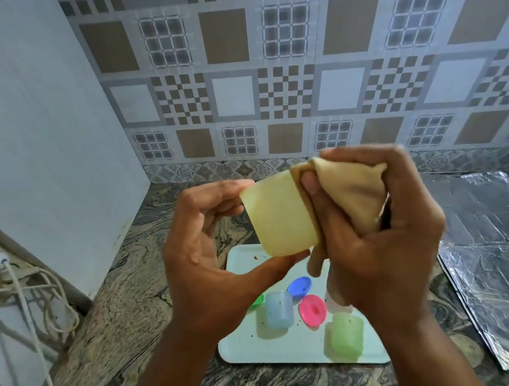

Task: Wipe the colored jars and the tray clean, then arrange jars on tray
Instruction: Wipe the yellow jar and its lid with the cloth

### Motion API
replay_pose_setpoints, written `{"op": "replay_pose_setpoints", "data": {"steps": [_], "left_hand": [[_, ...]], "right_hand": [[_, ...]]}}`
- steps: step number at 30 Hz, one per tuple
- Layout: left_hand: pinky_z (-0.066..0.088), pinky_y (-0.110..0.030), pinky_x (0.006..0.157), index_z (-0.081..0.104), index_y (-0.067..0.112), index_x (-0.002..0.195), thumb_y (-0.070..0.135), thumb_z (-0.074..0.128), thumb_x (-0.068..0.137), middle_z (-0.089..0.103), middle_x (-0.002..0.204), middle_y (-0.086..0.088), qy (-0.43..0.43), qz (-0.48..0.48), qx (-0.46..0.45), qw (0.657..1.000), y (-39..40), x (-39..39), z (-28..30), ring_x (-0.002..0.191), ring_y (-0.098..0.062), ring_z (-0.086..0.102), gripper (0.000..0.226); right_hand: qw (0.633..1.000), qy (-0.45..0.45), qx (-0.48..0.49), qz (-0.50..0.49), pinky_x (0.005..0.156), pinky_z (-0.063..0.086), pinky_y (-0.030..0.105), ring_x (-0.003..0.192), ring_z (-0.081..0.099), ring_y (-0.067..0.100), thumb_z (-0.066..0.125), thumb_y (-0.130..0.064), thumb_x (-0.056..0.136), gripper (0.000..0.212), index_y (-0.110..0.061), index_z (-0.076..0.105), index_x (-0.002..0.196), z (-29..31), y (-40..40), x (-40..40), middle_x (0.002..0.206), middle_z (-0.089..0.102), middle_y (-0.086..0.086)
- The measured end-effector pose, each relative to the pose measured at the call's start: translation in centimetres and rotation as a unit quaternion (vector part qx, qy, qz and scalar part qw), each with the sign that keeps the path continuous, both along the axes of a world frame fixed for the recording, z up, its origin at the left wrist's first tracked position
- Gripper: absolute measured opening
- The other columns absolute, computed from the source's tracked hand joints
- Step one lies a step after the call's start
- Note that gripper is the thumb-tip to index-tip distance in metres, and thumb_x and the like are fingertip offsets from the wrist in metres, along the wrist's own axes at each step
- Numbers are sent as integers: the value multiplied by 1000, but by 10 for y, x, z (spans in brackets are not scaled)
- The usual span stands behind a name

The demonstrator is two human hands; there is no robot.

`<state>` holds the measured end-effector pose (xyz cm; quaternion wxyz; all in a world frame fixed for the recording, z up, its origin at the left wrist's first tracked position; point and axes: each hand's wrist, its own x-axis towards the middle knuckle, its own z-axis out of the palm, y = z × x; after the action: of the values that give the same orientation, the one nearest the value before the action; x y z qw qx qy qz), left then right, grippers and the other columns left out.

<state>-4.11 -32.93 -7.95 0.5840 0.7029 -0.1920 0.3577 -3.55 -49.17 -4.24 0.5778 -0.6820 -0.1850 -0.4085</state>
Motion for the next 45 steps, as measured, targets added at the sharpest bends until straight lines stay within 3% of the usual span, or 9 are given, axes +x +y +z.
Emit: {"op": "replay_pose_setpoints", "data": {"steps": [4,9,15,23,29,32,37,42,45], "left_hand": [[54,-43,98,53,22,120,22,96,59,64,121,-6,22,-21,-70,997,-3,-5,0,115,-26,67,75],[59,-37,91,44,20,132,7,84,67,58,130,12,23,-50,-104,993,-10,-6,4,119,-10,64,77],[56,-50,101,50,16,131,2,90,69,61,139,-11,51,-42,-74,995,-8,-2,-5,131,-34,62,76],[52,-60,103,57,18,132,18,93,74,65,128,-16,12,8,56,998,3,5,-4,125,-39,64,68],[54,-39,100,54,31,126,18,93,68,70,132,4,51,-7,-17,999,2,-1,-4,123,-26,68,71],[57,-38,95,52,38,126,14,95,70,70,132,3,94,-16,-57,994,0,1,-7,120,-23,69,75],[58,-37,95,47,22,137,-6,86,73,66,135,-10,135,-102,-108,980,-4,0,-10,124,-26,67,80],[59,-31,84,52,20,134,34,95,69,77,113,-4,201,-169,-217,940,-5,-1,3,104,-18,73,79],[61,-29,77,59,23,126,50,95,64,78,103,1,242,-189,-227,924,-6,-1,9,95,-16,75,77]], "right_hand": [[995,78,53,45,66,50,11,75,69,-4,78,-15,92,15,-11,66,98,-1,-3,13,85,73,-21],[994,20,104,27,69,48,2,79,66,-12,72,-11,95,16,-9,61,107,-12,9,-12,95,68,-6],[996,-6,91,4,68,47,0,77,66,-18,73,-10,91,23,-16,58,107,-23,17,-19,97,67,-33],[999,-30,-34,-20,80,53,17,91,70,6,82,-19,91,25,-17,64,108,-17,0,-10,99,71,2],[997,71,30,2,61,52,18,73,69,2,79,-24,93,17,-16,66,100,1,-5,11,89,72,-15],[996,49,71,14,65,48,5,74,66,-9,75,-15,93,16,-9,63,101,-5,-4,6,89,68,-16],[998,19,51,10,78,52,9,90,71,-4,77,-24,92,22,-21,62,107,-20,9,-10,104,70,-16],[1000,-3,-1,10,78,52,11,91,71,-1,83,-24,90,26,-19,64,107,-26,9,-11,103,72,-8],[998,23,52,30,72,57,18,85,74,3,81,-26,91,22,-23,63,105,-19,9,-9,102,73,-16]]}}
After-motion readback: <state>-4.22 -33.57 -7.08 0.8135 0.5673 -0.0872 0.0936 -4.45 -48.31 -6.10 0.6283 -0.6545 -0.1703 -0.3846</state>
